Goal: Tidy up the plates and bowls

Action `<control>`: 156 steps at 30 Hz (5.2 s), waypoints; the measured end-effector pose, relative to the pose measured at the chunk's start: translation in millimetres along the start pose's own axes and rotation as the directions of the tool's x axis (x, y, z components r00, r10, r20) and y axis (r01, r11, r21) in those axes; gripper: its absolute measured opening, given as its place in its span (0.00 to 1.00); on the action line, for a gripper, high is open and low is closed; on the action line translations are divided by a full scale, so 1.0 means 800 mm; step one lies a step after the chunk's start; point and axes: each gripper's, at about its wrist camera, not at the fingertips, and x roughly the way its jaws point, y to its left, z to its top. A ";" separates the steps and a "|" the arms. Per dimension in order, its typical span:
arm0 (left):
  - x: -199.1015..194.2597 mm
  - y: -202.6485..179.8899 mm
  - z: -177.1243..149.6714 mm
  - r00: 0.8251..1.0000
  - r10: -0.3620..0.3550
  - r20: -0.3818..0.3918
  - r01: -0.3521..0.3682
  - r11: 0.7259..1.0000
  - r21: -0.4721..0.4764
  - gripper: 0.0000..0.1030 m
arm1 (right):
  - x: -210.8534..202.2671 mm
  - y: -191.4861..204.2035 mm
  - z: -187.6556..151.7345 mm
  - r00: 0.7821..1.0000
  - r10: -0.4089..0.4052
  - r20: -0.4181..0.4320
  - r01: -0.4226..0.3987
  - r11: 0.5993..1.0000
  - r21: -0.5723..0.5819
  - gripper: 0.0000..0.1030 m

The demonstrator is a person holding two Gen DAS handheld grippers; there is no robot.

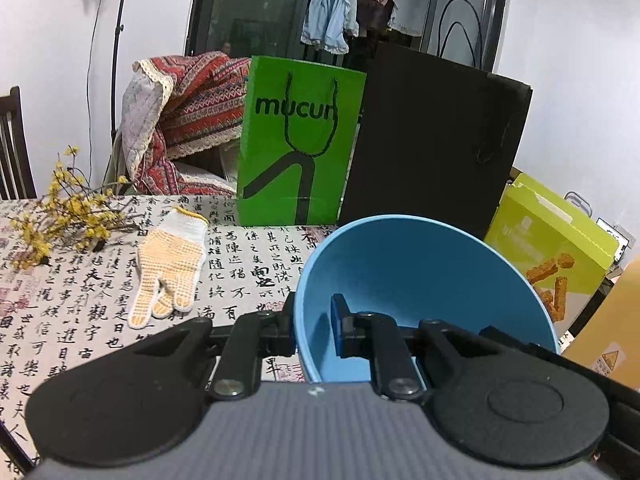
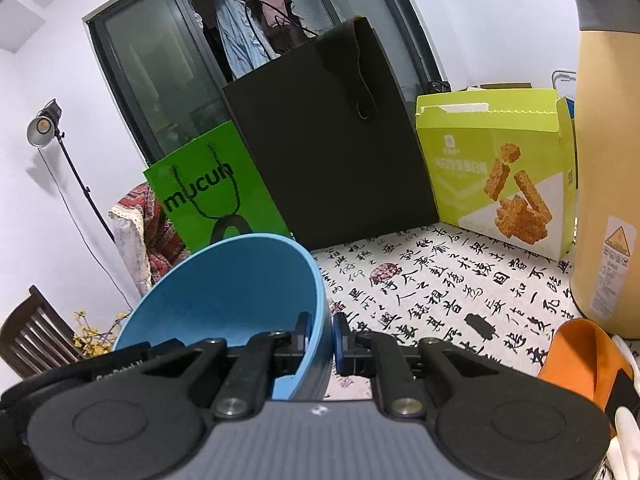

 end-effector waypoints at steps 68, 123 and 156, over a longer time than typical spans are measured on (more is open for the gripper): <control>-0.202 0.112 -0.064 0.993 0.022 0.113 -0.015 0.998 -0.065 0.15 | -0.150 0.091 -0.100 0.992 0.117 0.038 -0.114 0.990 -0.088 0.09; -0.284 0.261 -0.121 0.988 0.136 0.079 -0.120 0.977 -0.176 0.15 | -0.181 0.203 -0.212 0.971 0.224 -0.088 -0.235 0.962 -0.140 0.09; -0.354 0.349 -0.129 0.971 0.210 0.112 -0.177 0.951 -0.252 0.15 | -0.200 0.289 -0.253 0.932 0.327 -0.156 -0.352 0.920 -0.172 0.09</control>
